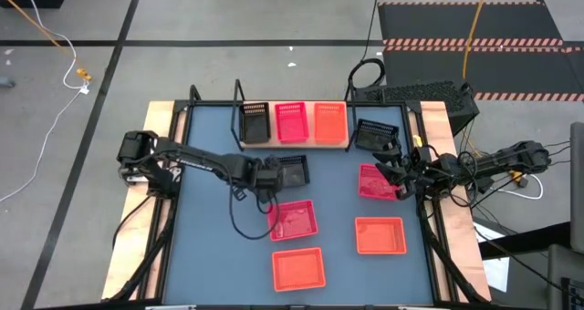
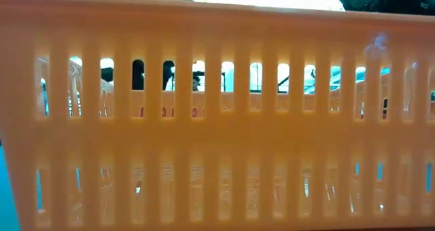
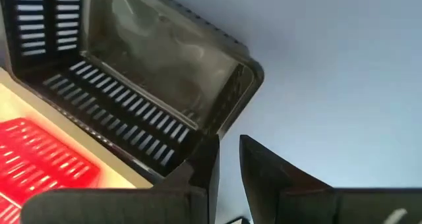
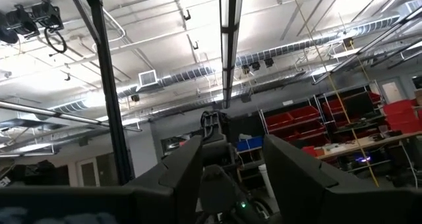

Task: Stack baskets on shelf by color
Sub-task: Stack the bottom black basket on top of the black basket on the shelf

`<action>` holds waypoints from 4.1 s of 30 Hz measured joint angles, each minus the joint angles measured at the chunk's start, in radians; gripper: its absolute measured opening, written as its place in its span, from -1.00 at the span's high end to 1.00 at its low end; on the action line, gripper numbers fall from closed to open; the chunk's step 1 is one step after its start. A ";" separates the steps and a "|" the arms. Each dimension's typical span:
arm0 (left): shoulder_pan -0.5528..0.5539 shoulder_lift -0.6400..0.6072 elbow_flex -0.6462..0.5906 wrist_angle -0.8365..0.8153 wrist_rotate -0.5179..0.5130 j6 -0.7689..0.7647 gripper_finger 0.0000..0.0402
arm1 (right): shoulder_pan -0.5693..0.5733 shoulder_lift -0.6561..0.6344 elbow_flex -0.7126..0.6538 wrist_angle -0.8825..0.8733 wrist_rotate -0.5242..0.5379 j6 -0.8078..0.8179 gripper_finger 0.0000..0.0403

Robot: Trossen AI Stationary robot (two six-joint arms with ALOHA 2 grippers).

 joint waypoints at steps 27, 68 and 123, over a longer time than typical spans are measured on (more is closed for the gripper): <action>0.048 0.005 0.000 0.042 0.002 0.120 0.52 | 0.000 0.000 0.000 -0.008 -0.001 0.001 0.23; -0.068 -0.083 -0.081 0.101 0.046 -0.140 0.89 | 0.001 0.000 0.000 -0.016 -0.001 0.039 0.23; 0.382 -0.280 -0.080 0.157 -0.019 -0.675 0.84 | -0.005 0.008 0.000 -0.075 0.128 0.031 0.23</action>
